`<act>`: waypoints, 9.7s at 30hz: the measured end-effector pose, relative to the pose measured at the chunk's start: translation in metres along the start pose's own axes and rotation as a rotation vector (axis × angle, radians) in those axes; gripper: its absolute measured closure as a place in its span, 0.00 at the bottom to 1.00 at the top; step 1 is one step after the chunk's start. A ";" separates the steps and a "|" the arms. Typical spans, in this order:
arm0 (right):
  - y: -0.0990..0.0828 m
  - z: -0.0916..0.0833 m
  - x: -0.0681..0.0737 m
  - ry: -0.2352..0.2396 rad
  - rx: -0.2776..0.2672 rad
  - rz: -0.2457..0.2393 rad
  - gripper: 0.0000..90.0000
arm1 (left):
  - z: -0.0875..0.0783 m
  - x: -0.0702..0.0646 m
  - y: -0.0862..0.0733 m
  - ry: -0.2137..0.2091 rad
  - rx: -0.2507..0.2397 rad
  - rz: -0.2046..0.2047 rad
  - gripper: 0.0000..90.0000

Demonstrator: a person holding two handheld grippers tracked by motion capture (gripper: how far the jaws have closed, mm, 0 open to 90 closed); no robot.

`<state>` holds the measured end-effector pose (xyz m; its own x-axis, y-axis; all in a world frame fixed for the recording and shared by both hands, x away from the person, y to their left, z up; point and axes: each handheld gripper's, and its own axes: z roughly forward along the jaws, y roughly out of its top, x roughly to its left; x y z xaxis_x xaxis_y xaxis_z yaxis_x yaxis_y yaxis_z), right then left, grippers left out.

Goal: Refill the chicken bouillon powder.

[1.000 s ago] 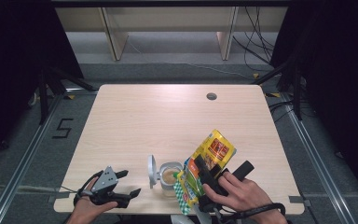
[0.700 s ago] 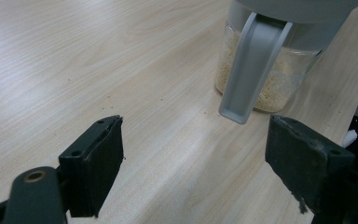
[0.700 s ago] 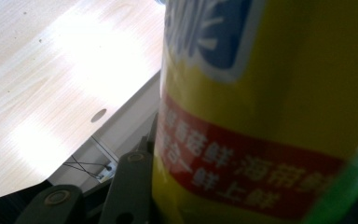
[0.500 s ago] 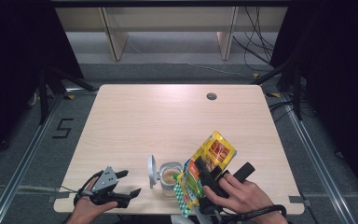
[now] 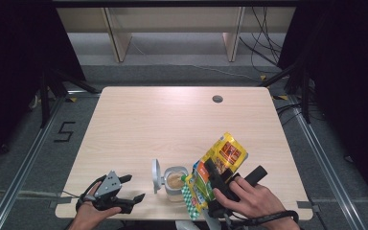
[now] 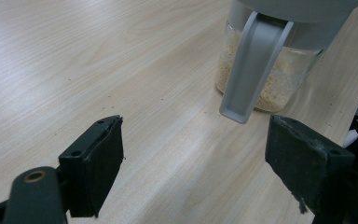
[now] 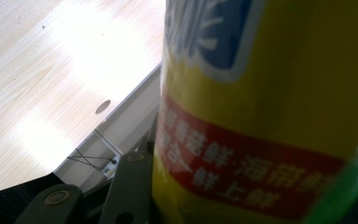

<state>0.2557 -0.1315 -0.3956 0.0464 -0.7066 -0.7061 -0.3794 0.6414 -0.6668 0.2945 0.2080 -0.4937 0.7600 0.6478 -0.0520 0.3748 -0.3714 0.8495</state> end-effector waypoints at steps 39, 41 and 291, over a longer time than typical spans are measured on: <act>0.001 0.001 0.000 0.010 -0.007 0.000 0.74 | -0.001 0.000 0.000 0.001 0.000 0.002 0.21; 0.001 0.002 0.001 0.009 -0.006 0.002 0.74 | -0.001 0.000 0.000 0.002 0.001 0.003 0.21; -0.045 0.045 0.107 0.132 -0.458 1.373 0.84 | -0.004 0.005 0.002 0.012 -0.001 0.044 0.21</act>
<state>0.3197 -0.2223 -0.4517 -0.6631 0.3352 -0.6693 -0.3109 0.6900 0.6536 0.2972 0.2135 -0.4905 0.7690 0.6392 -0.0083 0.3410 -0.3992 0.8511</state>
